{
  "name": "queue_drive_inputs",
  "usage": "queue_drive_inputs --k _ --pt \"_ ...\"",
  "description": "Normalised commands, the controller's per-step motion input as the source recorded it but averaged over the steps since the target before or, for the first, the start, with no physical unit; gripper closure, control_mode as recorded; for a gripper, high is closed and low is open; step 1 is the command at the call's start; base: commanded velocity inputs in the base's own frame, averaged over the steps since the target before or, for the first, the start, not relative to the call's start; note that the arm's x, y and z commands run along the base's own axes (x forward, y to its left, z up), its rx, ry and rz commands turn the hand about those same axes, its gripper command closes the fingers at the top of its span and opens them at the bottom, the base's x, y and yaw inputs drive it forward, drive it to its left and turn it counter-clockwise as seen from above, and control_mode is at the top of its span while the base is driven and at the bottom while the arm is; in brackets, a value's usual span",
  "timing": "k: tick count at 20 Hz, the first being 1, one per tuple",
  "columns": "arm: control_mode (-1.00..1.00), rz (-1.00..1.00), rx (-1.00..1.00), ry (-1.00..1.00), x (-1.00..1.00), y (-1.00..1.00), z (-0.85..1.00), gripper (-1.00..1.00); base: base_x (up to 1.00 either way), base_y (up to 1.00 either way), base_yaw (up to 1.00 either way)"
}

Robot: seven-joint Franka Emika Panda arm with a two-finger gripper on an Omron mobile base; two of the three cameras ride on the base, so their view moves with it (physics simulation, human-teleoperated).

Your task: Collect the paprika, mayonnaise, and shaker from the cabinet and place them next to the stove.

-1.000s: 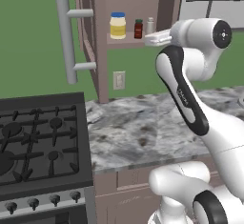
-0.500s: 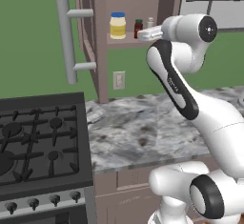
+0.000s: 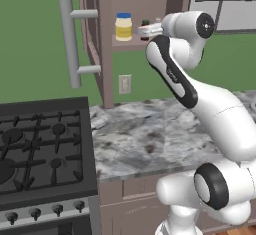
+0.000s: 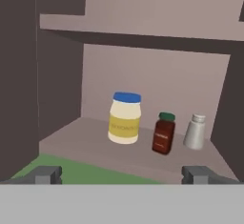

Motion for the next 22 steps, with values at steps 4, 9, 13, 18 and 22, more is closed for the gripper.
queue_drive_inputs --k 4,9,13,18,22 --pt "-1.0 0.0 0.07 0.05 0.46 0.0 0.03 -1.0 0.0 0.0 0.0" --pt "-1.0 0.0 0.05 0.1 0.42 0.0 0.0 -1.0 0.0 0.0 0.0" --pt "-1.0 0.0 0.01 0.06 0.3 0.0 0.0 -1.0 0.0 0.0 0.0" --pt "-1.0 0.0 0.0 0.02 0.2 0.0 0.03 -1.0 0.0 0.0 0.0" --pt "-1.0 0.0 0.0 0.0 0.21 0.01 0.12 -1.0 0.0 0.0 0.0"
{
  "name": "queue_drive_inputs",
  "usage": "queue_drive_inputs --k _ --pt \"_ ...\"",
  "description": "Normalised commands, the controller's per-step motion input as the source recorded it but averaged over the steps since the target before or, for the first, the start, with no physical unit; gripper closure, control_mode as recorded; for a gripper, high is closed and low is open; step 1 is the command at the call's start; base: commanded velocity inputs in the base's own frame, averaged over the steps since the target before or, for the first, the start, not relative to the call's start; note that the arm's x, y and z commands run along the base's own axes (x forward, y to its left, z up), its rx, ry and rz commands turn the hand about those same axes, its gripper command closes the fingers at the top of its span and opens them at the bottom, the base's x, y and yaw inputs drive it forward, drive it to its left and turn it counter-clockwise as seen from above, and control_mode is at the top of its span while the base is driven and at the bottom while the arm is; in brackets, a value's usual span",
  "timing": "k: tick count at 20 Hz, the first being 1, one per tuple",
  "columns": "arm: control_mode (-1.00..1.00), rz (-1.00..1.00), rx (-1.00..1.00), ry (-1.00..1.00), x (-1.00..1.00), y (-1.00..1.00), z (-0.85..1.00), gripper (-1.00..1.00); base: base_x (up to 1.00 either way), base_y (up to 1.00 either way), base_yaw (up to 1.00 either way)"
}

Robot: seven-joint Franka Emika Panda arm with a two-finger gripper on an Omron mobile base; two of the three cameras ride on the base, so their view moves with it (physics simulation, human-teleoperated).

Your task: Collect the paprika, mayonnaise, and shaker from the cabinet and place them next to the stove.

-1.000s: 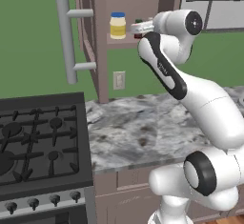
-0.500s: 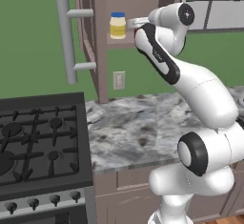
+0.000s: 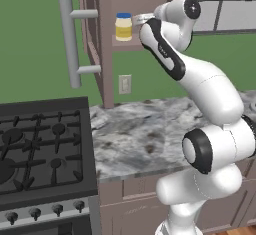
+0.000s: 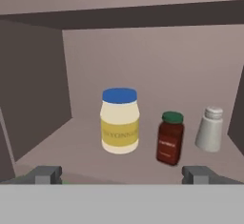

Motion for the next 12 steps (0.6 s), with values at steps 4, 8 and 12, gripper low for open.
queue_drive_inputs --k 4,8,12 --pt "-1.0 0.0 0.0 0.0 0.23 0.07 0.08 -1.0 0.0 0.0 0.0" --pt "-1.0 0.0 0.0 0.0 0.25 0.14 0.0 -1.0 0.0 0.0 0.0" --pt "-1.0 0.0 0.0 0.0 0.27 0.14 0.0 -1.0 0.0 0.0 0.0"
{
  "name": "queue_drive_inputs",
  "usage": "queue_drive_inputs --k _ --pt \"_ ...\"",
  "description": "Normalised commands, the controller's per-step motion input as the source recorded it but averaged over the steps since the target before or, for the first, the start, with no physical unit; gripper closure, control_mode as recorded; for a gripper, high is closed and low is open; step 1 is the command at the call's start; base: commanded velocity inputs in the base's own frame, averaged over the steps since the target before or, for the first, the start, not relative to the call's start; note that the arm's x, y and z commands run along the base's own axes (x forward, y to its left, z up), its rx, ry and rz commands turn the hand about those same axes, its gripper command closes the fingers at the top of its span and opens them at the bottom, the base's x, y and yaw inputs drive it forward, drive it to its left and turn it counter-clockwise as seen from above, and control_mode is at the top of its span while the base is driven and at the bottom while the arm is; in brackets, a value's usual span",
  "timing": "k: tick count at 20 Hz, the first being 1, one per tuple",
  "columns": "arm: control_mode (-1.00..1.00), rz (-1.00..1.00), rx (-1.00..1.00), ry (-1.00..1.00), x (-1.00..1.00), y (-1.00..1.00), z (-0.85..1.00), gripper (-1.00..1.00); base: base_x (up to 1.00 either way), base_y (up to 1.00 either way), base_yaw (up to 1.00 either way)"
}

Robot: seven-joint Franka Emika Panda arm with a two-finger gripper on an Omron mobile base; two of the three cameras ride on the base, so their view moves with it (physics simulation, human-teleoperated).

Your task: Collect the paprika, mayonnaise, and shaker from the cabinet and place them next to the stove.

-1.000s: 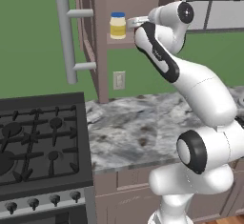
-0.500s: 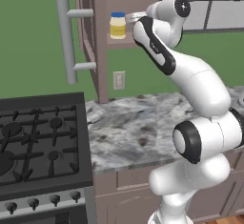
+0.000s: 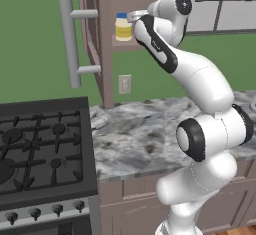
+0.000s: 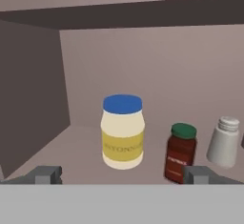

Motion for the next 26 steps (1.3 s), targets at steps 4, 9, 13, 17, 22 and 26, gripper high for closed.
queue_drive_inputs --k 4,9,13,17,22,26 --pt "-1.0 0.0 0.0 0.01 0.26 0.12 0.07 -1.0 0.0 0.0 0.0" --pt "-1.0 0.0 0.0 0.02 0.26 0.12 0.1 -1.0 0.0 0.0 0.0" --pt "-1.0 0.0 0.0 0.03 0.22 0.1 0.03 -1.0 0.0 0.0 0.0" --pt "-1.0 0.0 0.0 0.02 0.15 0.11 0.0 -1.0 0.0 0.0 0.0" --pt "-1.0 0.0 -0.01 -0.01 0.17 0.06 0.0 -1.0 0.0 0.0 0.0" --pt "-1.0 0.0 0.0 -0.09 0.06 0.01 0.0 -1.0 0.0 0.0 0.0"
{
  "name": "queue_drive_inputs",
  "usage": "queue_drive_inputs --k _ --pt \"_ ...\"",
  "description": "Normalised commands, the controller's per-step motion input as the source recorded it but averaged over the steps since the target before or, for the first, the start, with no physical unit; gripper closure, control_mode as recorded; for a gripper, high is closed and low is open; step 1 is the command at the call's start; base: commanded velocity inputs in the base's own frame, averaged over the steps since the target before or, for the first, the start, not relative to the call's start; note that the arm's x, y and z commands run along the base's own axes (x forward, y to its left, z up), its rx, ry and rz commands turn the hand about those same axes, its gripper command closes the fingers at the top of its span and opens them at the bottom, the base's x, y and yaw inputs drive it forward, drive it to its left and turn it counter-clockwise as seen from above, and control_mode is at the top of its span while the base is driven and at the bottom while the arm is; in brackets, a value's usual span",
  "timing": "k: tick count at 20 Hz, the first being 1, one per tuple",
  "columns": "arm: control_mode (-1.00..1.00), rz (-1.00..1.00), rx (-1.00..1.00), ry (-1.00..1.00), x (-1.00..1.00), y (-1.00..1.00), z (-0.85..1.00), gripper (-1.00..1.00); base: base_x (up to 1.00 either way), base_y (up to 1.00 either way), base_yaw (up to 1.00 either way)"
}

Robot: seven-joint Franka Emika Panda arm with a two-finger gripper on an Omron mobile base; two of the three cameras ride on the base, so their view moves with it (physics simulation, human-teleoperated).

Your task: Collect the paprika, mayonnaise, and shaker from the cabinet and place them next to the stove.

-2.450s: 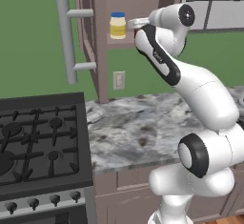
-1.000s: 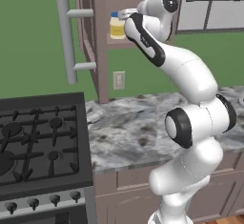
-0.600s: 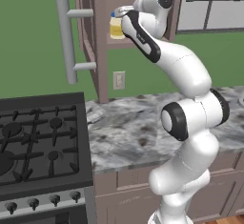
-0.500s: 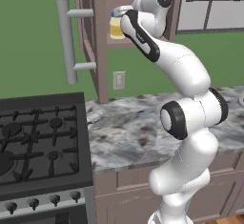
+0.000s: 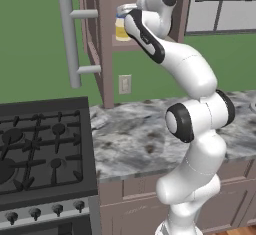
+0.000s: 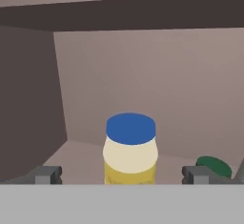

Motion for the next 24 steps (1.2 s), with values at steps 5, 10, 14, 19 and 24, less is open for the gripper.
queue_drive_inputs --k 5,10,14,19,24 --pt "-1.0 0.0 0.0 -0.05 0.07 0.0 0.0 -1.0 0.0 0.0 0.0" --pt "-1.0 0.0 0.0 0.0 0.15 0.04 0.0 -1.0 0.0 0.0 0.0" --pt "-1.0 0.0 0.0 0.0 0.21 0.05 0.0 -1.0 0.0 0.0 0.0" --pt "-1.0 0.0 0.0 0.0 0.17 0.01 0.0 -1.0 0.0 0.0 0.0" --pt "-1.0 0.0 0.0 0.0 0.15 0.0 0.0 -1.0 0.0 0.0 0.0"
